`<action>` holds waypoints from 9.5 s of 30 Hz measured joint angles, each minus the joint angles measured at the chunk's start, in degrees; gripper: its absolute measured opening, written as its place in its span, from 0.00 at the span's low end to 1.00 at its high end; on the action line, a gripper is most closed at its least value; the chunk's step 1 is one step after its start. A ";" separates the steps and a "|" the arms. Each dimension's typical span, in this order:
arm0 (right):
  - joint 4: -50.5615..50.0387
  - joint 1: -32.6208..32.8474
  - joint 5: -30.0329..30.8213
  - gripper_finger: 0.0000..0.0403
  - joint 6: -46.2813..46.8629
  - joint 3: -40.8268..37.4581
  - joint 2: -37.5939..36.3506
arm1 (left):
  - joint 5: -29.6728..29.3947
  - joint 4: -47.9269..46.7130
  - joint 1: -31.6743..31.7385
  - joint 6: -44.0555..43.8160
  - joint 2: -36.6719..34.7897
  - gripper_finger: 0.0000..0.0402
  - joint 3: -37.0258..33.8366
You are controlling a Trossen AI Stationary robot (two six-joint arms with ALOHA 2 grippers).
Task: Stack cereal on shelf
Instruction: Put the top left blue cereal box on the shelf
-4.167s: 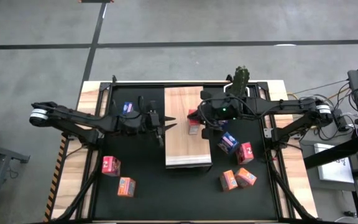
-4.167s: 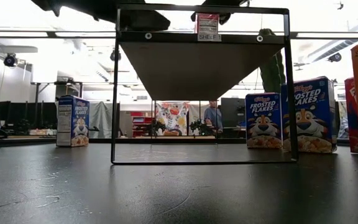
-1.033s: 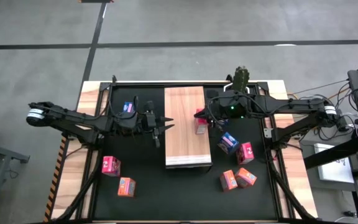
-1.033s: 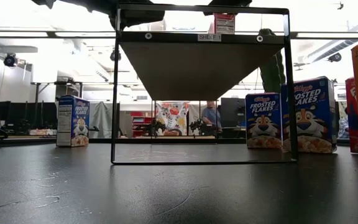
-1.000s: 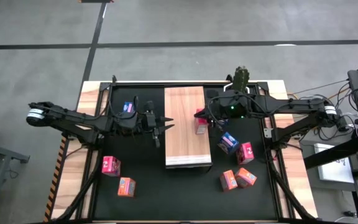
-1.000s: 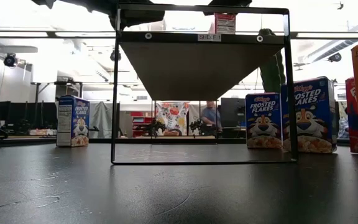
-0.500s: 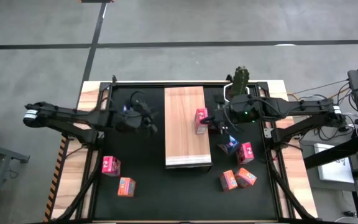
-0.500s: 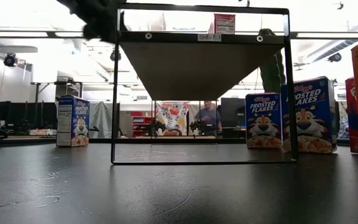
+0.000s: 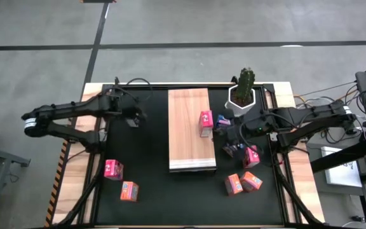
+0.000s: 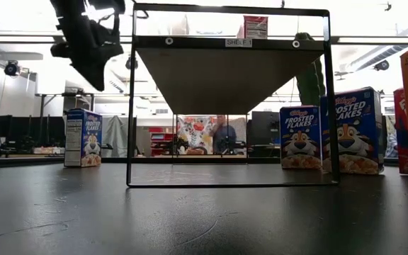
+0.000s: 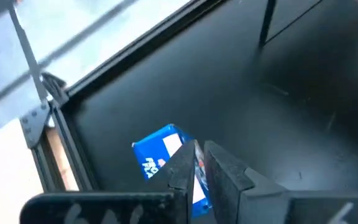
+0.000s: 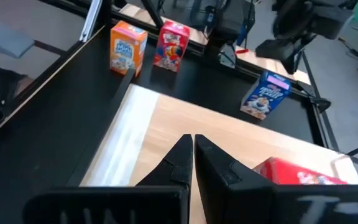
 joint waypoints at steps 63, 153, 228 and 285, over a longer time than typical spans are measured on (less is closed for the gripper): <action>7.35 -0.01 0.01 0.02 2.01 -13.48 -9.01 | 3.85 7.01 -0.39 -5.21 0.85 0.37 3.78; 8.84 -0.02 0.10 0.02 4.61 -13.50 -8.92 | -2.35 60.75 -8.46 48.59 -1.61 0.01 -17.97; -15.38 -25.00 2.53 0.02 -4.31 51.52 44.05 | -2.91 80.41 -10.72 61.81 -14.32 0.00 -26.43; -33.50 -25.91 13.60 0.02 -4.49 51.02 43.05 | -2.92 78.99 -10.72 60.28 -14.25 0.00 -26.45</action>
